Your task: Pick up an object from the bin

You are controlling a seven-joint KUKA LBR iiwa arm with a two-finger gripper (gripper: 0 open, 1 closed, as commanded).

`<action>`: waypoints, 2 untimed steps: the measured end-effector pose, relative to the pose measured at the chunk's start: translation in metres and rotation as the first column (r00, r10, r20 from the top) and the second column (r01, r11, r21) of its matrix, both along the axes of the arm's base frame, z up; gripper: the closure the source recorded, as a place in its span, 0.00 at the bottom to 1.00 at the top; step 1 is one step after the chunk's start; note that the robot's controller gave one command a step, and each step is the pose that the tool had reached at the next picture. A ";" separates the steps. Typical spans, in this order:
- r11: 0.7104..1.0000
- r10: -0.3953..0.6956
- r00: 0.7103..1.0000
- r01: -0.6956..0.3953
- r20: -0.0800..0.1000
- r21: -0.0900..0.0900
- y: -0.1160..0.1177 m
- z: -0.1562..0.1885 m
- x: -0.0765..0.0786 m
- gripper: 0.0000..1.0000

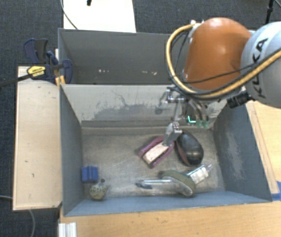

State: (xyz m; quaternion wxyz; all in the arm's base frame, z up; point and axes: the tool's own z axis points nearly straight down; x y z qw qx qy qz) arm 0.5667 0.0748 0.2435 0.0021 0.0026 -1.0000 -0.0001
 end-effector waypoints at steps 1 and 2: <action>0.908 0.418 0.908 -0.418 0.013 -0.001 -0.047 -0.171 0.026 0.00; 0.814 0.581 0.814 -0.581 0.011 -0.003 -0.031 -0.142 0.021 0.00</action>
Offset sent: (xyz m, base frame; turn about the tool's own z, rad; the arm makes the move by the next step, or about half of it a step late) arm 0.0232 -0.0473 -0.1735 -0.4347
